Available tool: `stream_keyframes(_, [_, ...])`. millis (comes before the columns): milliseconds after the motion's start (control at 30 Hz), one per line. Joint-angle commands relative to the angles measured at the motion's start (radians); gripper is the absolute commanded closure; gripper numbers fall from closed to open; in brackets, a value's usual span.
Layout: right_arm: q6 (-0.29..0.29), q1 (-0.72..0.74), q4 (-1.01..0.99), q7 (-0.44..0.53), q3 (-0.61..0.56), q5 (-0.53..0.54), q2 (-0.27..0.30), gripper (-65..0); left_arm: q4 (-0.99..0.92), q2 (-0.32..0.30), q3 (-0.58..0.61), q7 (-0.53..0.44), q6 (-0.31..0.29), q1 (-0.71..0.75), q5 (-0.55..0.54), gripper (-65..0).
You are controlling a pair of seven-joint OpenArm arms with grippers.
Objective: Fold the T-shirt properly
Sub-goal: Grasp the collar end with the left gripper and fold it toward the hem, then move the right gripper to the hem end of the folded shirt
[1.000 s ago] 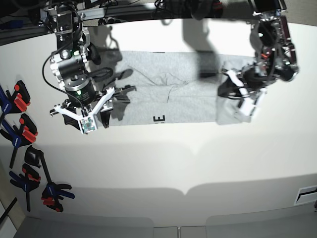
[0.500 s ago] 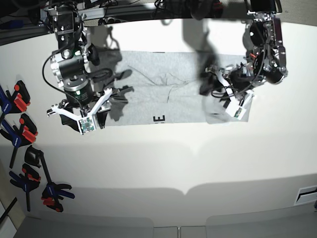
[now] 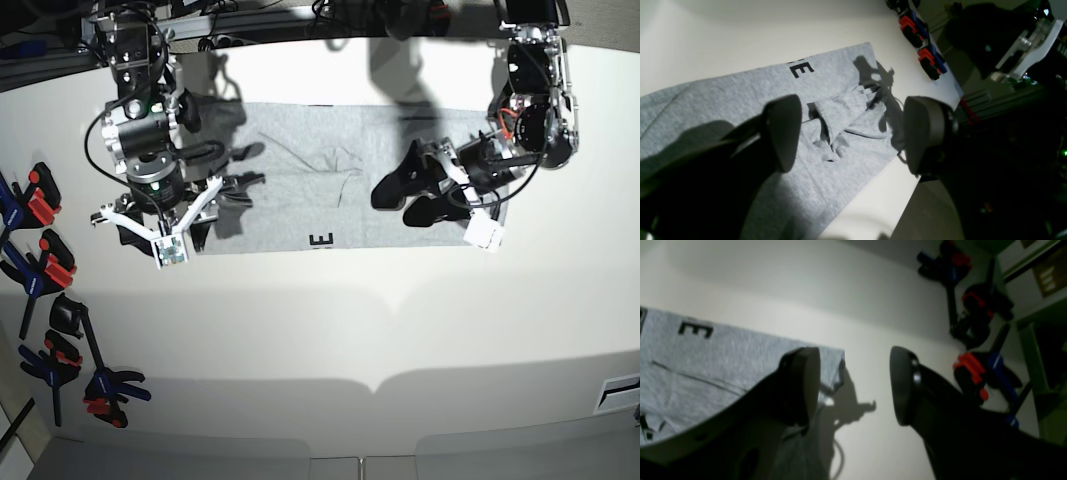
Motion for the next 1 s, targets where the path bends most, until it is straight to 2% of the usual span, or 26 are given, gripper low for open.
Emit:
stream_keyframes(0, [-0.002,0.013,-0.012,0.004,0.019,0.001,0.010,-31.4,0.019,-0.003,-0.002,-0.022,-0.011,-0.013,-0.025,-44.5])
stream_keyframes(100, [0.005,0.014,-0.115,-0.029,0.085,0.078,0.009,-31.4,0.019,-0.003,-0.002,-0.015,-0.011,-0.013,-0.025,-44.5])
stream_keyframes(200, [0.046,0.014,-0.228,-0.039,0.200,0.261,0.009,-31.4,0.019,-0.003,-0.002,0.006,-0.012,-0.014,-0.024,-44.5])
stream_keyframes(300, [0.144,0.014,-0.300,-0.037,0.334,0.498,0.009,-31.4,0.019,-0.003,-0.002,0.091,-0.048,-0.014,-0.025,-44.5])
stream_keyframes(367, [0.201,0.014,-0.325,-0.040,0.415,0.597,0.009,-31.4,0.019,-0.003,-0.002,0.134,-0.064,-0.013,-0.024,-44.5])
stream_keyframes(533, [0.284,0.014,-0.367,-0.087,0.541,0.680,0.009,-31.4,0.019,-0.003,-0.002,0.131,-0.064,-0.013,-0.025,-44.5])
stream_keyframes(700, [0.351,0.014,-0.489,-0.140,0.547,0.760,0.008,-31.4,0.019,-0.003,-0.002,0.133,-0.064,-0.013,-0.025,-44.5])
stream_keyframes(967, [0.389,0.016,-0.700,-0.137,0.547,0.856,0.002,-31.4,0.019,-0.003,-0.002,0.151,-0.064,-0.013,-0.025,-44.5])
